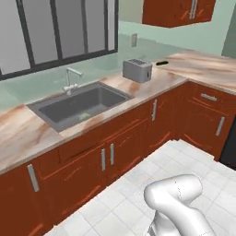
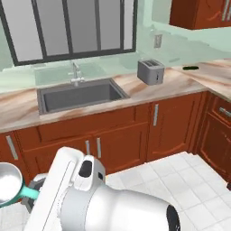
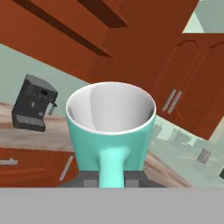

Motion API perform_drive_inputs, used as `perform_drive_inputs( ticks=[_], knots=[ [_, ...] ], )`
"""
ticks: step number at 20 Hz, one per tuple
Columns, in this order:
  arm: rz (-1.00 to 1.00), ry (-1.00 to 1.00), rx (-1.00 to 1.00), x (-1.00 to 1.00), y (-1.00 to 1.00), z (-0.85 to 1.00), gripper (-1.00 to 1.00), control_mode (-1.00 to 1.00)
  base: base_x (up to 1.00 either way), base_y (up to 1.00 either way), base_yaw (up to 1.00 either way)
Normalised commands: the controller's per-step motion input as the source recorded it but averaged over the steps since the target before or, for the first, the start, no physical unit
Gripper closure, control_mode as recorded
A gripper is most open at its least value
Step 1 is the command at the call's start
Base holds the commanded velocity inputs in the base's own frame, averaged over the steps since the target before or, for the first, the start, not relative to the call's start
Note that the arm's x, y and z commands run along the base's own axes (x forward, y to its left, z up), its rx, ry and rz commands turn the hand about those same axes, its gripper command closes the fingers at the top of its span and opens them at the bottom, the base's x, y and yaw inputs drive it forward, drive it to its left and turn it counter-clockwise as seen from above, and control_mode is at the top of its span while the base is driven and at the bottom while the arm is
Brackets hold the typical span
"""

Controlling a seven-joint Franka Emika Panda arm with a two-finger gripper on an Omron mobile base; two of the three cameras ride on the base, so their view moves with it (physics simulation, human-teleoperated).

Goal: Open the cabinet directly in front. Then move the wine and the mug to the dining counter with the candle on it.

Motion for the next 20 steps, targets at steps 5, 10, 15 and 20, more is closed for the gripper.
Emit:
perform_drive_inputs(
  ticks=[5, 10, 15, 20],
  knots=[
    [0.0, 0.0, 0.0, 0.0, 0.0, 0.0, 1.0, 1.0, 0.0, 0.0, -0.65],
    [0.0, 0.0, 0.0, 0.0, 0.0, 0.0, 1.0, 1.0, 0.0, 0.01, -0.61],
    [0.0, 0.0, 0.0, 0.0, 0.0, 0.0, 1.0, 1.0, 0.0, 0.02, -0.56],
    [0.0, 0.0, 0.0, 0.0, 0.0, 0.0, 1.0, 1.0, 0.0, 0.0, -0.54]
  ],
)
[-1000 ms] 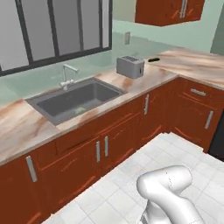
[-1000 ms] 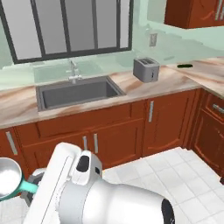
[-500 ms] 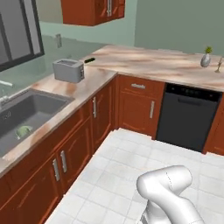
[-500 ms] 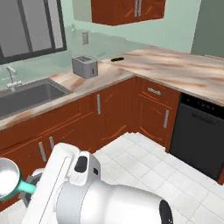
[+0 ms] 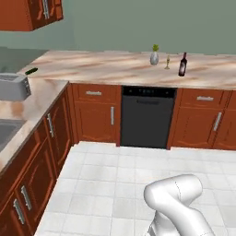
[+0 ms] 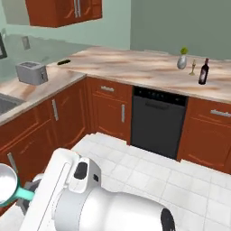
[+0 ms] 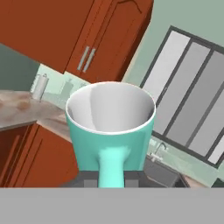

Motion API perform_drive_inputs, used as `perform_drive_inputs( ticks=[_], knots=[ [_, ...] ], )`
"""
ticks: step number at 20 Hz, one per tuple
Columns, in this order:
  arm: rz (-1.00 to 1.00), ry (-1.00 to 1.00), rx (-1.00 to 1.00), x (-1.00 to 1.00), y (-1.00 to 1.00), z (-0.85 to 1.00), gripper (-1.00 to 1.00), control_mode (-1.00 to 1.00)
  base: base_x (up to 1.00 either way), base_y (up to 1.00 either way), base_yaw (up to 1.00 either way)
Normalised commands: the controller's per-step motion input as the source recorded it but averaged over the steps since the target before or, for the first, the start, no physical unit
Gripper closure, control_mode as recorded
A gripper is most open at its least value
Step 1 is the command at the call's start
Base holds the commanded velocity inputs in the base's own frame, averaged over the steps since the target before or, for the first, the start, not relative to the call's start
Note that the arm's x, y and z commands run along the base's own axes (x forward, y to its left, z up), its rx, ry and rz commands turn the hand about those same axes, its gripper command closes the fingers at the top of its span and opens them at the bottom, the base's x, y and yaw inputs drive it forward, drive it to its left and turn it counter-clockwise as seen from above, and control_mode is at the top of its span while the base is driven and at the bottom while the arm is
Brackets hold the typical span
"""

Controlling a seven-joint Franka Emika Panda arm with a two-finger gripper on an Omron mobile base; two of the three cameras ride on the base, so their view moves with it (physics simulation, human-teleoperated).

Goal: Open the cabinet directly in front. Then move the wine and the mug to the dining counter with the candle on it.

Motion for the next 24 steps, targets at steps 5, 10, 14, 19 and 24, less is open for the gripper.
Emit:
perform_drive_inputs(
  ticks=[5, 10, 14, 19, 24],
  knots=[
    [0.0, 0.0, 0.0, 0.0, 0.0, 0.0, 1.0, 1.0, 0.0, 0.01, -0.53],
    [0.0, 0.0, 0.0, 0.0, 0.0, 0.0, 1.0, 1.0, 0.0, 0.03, -0.53],
    [0.0, 0.0, 0.0, 0.0, 0.0, 0.0, 1.0, 1.0, 0.0, 0.15, -0.47],
    [0.0, 0.0, 0.0, 0.0, 0.0, 0.0, 1.0, 1.0, 0.1, 0.33, -0.19],
    [0.0, 0.0, 0.0, 0.0, 0.0, 0.0, 1.0, 1.0, 0.0, 0.65, -0.06]
  ],
)
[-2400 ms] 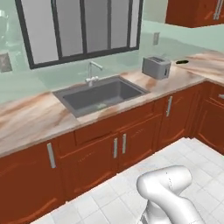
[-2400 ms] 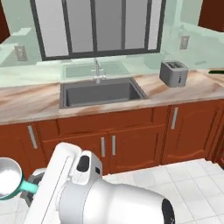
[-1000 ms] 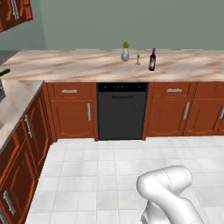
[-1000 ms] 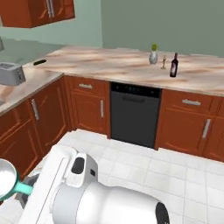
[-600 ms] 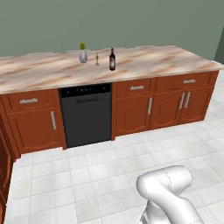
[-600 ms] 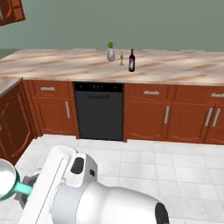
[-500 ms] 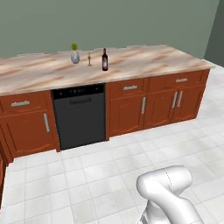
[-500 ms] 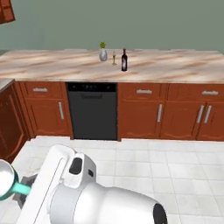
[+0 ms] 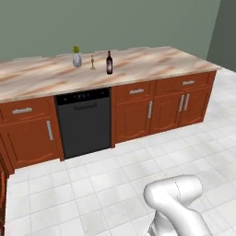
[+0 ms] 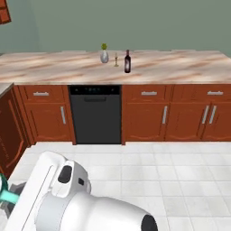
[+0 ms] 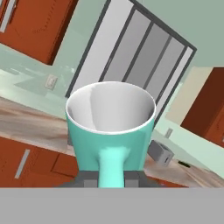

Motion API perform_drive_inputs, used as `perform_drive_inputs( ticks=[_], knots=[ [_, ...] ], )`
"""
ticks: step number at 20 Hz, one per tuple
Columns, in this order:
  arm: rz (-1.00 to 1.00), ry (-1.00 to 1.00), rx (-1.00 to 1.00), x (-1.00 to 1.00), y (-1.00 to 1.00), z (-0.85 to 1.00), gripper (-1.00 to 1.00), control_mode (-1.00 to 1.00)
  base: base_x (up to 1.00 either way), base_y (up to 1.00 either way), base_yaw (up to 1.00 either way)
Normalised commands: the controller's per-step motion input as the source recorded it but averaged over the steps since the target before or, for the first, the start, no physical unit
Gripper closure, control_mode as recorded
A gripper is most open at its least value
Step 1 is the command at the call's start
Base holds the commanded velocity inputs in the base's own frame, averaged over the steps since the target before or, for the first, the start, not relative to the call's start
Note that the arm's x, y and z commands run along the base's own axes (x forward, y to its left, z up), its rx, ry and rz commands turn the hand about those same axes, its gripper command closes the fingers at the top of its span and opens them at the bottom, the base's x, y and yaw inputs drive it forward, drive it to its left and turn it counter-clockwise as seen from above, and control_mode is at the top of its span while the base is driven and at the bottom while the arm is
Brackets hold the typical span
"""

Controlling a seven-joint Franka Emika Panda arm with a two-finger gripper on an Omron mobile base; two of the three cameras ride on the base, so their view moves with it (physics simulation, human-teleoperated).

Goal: Open the cabinet directly in front. Then move the wine and the mug to the dining counter with the candle on it.

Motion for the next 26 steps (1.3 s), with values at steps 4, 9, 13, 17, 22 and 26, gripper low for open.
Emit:
perform_drive_inputs(
  ticks=[4, 9, 13, 17, 22, 26],
  knots=[
    [0.0, 0.0, 0.0, 0.0, 0.0, 0.0, 1.0, 1.0, 0.1, 0.71, -0.01],
    [0.0, 0.0, 0.0, 0.0, 0.0, 0.0, 1.0, 1.0, 0.27, 0.67, 0.0],
    [0.0, 0.0, 0.0, 0.0, 0.0, 0.0, 1.0, 1.0, 0.44, 0.18, 0.0],
    [0.0, 0.0, 0.0, 0.0, 0.0, 0.0, 1.0, 1.0, 0.73, -0.06, 0.0],
    [0.0, 0.0, 0.0, 0.0, 0.0, 0.0, 1.0, 1.0, 0.89, -0.05, 0.0],
    [0.0, 0.0, 0.0, 0.0, 0.0, 0.0, 1.0, 1.0, 0.83, 0.0, 0.0]
  ],
)
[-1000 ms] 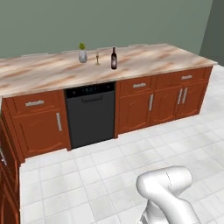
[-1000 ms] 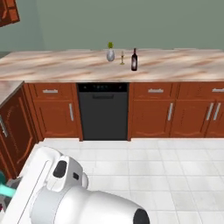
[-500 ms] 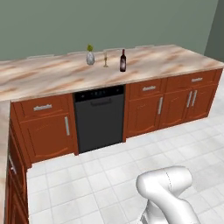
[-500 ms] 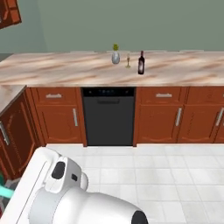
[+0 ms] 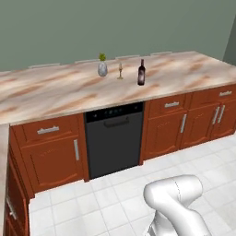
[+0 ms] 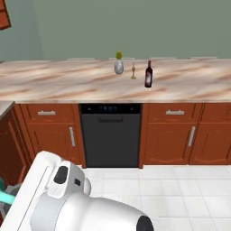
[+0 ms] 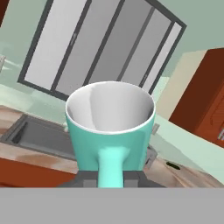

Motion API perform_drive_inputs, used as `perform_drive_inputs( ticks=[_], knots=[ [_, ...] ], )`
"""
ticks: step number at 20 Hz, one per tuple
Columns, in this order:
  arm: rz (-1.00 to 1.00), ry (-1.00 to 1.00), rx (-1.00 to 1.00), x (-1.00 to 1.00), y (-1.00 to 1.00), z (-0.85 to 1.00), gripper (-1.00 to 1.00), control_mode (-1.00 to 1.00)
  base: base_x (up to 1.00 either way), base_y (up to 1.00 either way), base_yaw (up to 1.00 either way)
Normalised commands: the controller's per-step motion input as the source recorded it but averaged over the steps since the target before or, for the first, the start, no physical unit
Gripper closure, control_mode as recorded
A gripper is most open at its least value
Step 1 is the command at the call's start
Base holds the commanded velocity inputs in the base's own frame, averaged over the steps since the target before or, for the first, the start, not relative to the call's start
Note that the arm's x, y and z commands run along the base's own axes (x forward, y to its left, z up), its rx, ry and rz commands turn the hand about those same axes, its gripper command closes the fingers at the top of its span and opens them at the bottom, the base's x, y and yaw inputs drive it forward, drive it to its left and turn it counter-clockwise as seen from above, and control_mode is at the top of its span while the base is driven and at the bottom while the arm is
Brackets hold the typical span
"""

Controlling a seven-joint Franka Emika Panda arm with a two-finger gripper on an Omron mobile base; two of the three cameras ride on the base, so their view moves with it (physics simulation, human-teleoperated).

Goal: Open the cabinet directly in front. Then move the wine and the mug to the dining counter with the candle on it.

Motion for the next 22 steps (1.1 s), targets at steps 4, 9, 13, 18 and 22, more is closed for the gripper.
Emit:
perform_drive_inputs(
  ticks=[4, 9, 13, 18, 22],
  knots=[
    [0.0, 0.0, 0.0, 0.0, 0.0, 0.0, 1.0, 1.0, 0.87, -0.01, 0.0],
    [0.0, 0.0, 0.0, 0.0, 0.0, 0.0, 1.0, 1.0, 0.88, -0.16, 0.0],
    [0.0, 0.0, 0.0, 0.0, 0.0, 0.0, 1.0, 1.0, 0.88, -0.24, 0.0],
    [0.0, 0.0, 0.0, 0.0, 0.0, 0.0, 1.0, 1.0, 0.82, -0.27, 0.0],
    [0.0, 0.0, 0.0, 0.0, 0.0, 0.0, 1.0, 1.0, 0.76, -0.27, 0.0]
  ],
)
